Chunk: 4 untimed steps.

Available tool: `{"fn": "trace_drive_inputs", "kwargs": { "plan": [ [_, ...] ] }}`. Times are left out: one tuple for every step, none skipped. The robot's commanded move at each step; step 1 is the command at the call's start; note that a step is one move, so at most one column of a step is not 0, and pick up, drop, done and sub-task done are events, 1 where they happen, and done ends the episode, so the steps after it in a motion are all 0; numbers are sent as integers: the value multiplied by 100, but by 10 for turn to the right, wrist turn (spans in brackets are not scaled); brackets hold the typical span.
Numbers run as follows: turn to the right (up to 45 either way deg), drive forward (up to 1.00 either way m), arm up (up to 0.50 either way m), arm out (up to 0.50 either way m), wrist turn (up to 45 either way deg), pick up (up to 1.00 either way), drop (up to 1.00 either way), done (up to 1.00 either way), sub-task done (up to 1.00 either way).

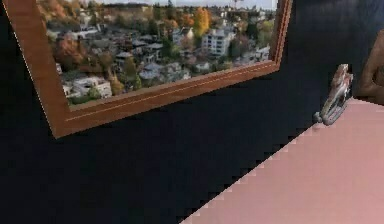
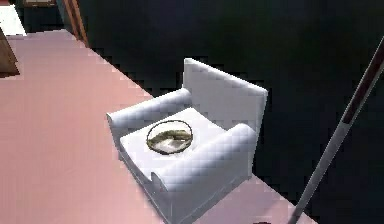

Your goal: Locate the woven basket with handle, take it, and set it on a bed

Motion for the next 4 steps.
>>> {"fn": "trace_drive_inputs", "kwargs": {
  "plan": [
    [450, 0, 0, 0, 0, 0, 0, 0, 0],
    [90, 0, 0, 0, 0, 0, 0, 0, 0],
    [0, 65, 0, 0, 0, 0, 0, 0, 0],
    [-270, 0, 0, 0, 0, 0, 0, 0, 0]
  ]
}}
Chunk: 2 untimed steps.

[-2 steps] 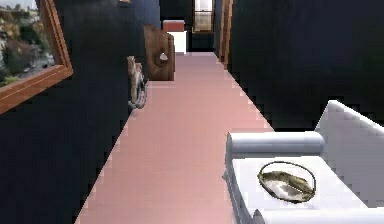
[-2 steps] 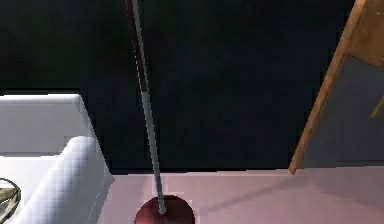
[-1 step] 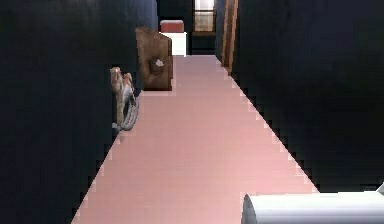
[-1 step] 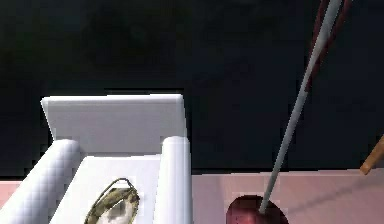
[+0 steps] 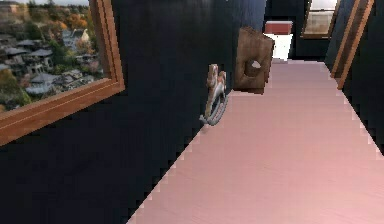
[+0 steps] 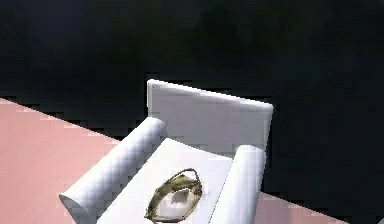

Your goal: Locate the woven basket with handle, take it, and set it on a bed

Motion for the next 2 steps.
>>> {"fn": "trace_drive_inputs", "kwargs": {
  "plan": [
    [0, 0, 50, 0, 0, 0, 0, 0, 0],
    [0, 0, 4, 0, 0, 0, 0, 0, 0]
  ]
}}
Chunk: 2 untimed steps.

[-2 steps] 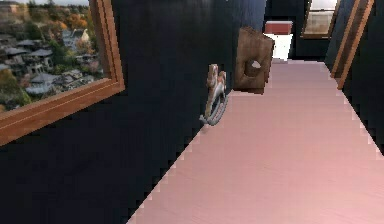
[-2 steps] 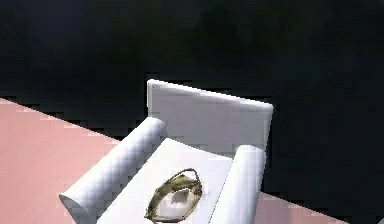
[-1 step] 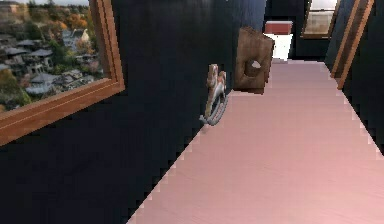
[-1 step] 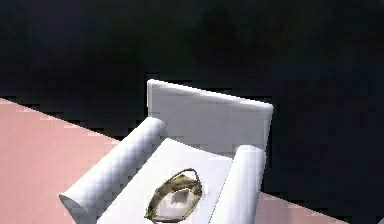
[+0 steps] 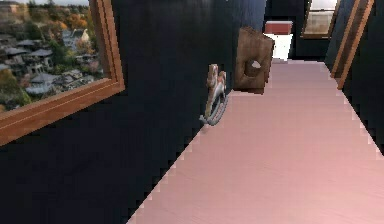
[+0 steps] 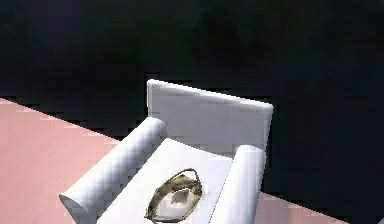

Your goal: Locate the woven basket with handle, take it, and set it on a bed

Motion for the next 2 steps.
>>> {"fn": "trace_drive_inputs", "kwargs": {
  "plan": [
    [0, 0, 0, 26, 0, 0, 0, 0, 0],
    [0, 0, 0, 0, 450, 0, 0, 0, 0]
  ]
}}
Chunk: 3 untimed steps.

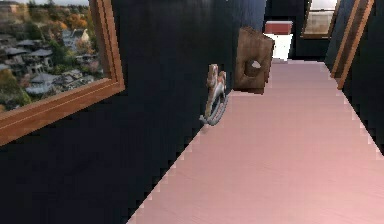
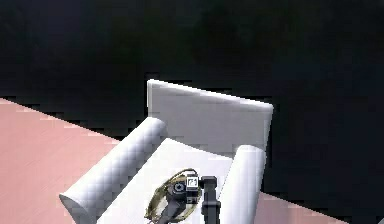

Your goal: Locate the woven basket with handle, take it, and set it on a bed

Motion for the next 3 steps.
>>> {"fn": "trace_drive_inputs", "kwargs": {
  "plan": [
    [0, 0, 0, 0, 450, 0, 0, 0, 0],
    [0, 0, 0, 0, 450, 0, 0, 0, 0],
    [0, 0, 0, 0, 30, 0, 0, 0, 0]
  ]
}}
